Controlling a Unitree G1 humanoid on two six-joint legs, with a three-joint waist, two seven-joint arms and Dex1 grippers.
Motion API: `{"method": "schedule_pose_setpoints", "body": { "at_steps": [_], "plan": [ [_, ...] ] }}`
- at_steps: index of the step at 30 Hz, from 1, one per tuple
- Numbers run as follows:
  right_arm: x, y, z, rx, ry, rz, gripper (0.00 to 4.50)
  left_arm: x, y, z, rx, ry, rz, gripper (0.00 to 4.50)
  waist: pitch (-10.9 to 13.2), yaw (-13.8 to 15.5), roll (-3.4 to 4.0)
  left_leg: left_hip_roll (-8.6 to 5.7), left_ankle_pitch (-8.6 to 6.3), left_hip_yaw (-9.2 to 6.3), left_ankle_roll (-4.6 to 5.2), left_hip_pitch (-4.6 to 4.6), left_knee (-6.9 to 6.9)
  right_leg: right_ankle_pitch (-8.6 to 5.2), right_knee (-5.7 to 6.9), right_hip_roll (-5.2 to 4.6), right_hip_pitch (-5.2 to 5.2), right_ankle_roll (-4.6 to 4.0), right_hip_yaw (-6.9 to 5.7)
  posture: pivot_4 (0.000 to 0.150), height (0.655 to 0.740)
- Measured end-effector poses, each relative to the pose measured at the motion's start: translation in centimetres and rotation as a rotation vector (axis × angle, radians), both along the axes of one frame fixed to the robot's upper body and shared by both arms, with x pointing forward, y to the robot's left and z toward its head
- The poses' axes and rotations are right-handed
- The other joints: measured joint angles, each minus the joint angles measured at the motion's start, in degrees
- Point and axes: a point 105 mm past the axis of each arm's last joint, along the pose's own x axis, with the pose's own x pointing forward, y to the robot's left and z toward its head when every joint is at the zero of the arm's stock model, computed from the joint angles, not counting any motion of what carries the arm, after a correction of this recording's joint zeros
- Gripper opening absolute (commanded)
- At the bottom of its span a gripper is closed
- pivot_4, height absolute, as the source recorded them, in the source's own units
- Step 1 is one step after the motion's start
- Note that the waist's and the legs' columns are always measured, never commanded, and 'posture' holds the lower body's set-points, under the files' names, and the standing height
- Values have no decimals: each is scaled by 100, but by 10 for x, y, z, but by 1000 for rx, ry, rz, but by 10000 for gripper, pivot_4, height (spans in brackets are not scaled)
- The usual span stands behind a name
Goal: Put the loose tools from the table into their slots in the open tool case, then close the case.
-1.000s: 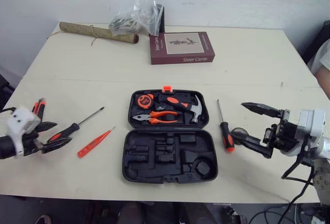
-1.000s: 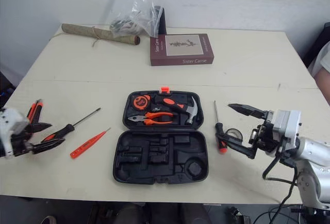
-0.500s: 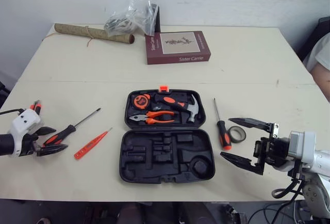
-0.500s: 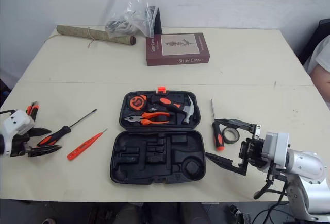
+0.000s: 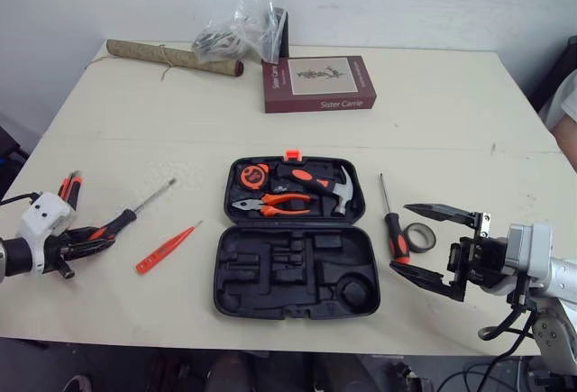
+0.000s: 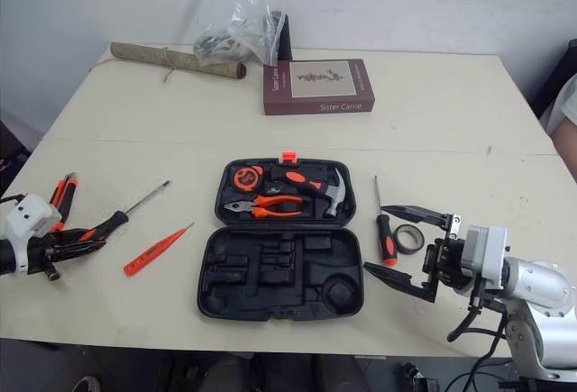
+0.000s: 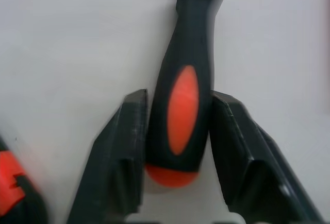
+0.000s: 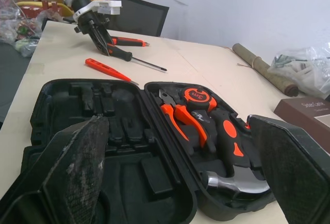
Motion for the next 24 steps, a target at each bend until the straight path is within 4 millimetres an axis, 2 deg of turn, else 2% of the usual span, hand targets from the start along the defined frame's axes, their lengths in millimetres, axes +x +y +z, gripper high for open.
{"method": "schedule_pose_setpoints", "body": {
  "at_steps": [2,6,9,10,13,15,17,20,24],
  "plan": [
    [0,0,0,-2,1,-2,45000,-1,-1,1,-6,-7,-5,7934,0,-6,0,0,0,0,0,0,0,0,-1,0,0,0,0,1500,7400],
    [2,-3,-4,-16,8,-28,45000,6,-34,22,-121,-144,-154,7934,-3,22,-15,0,0,-8,0,-8,4,0,-1,0,-1,0,-8,1500,7400],
    [7,-15,-7,-22,13,-83,45000,10,-67,55,-105,-246,-326,7934,-3,34,-21,0,0,-8,0,-10,6,0,-7,0,3,0,-8,1500,7400],
    [8,-20,-8,-28,11,-104,45000,9,-84,70,-90,-281,-409,7934,-3,37,-21,-1,0,-8,0,-10,6,0,-10,0,6,0,-8,1500,7400],
    [10,-27,-11,-53,19,-122,45000,5,-119,87,-55,-288,-565,7934,0,31,-15,-1,0,-7,0,-10,6,0,-11,5,7,0,-5,1500,7400],
    [12,-33,-14,-65,26,-149,45000,1,-154,90,-11,-258,-711,7934,1,32,-12,-3,0,-5,0,-10,6,0,-14,8,9,0,2,1500,7400],
    [14,-37,-15,-70,32,-165,45000,-1,-180,87,24,-229,-801,7934,2,33,-11,-3,0,-3,0,-10,6,0,-14,13,9,0,7,1500,7400],
    [16,-39,-13,-75,24,-172,45000,-3,-206,78,75,-182,-868,7934,3,-18,-9,-3,0,-2,-1,-10,4,0,-14,19,8,0,13,1500,7400],
    [17,-40,-14,-80,22,-180,45000,3,-228,63,143,-120,-872,7934,4,-21,-5,-3,1,-3,-1,-8,4,0,-13,23,8,0,21,1500,7400]
  ]
}}
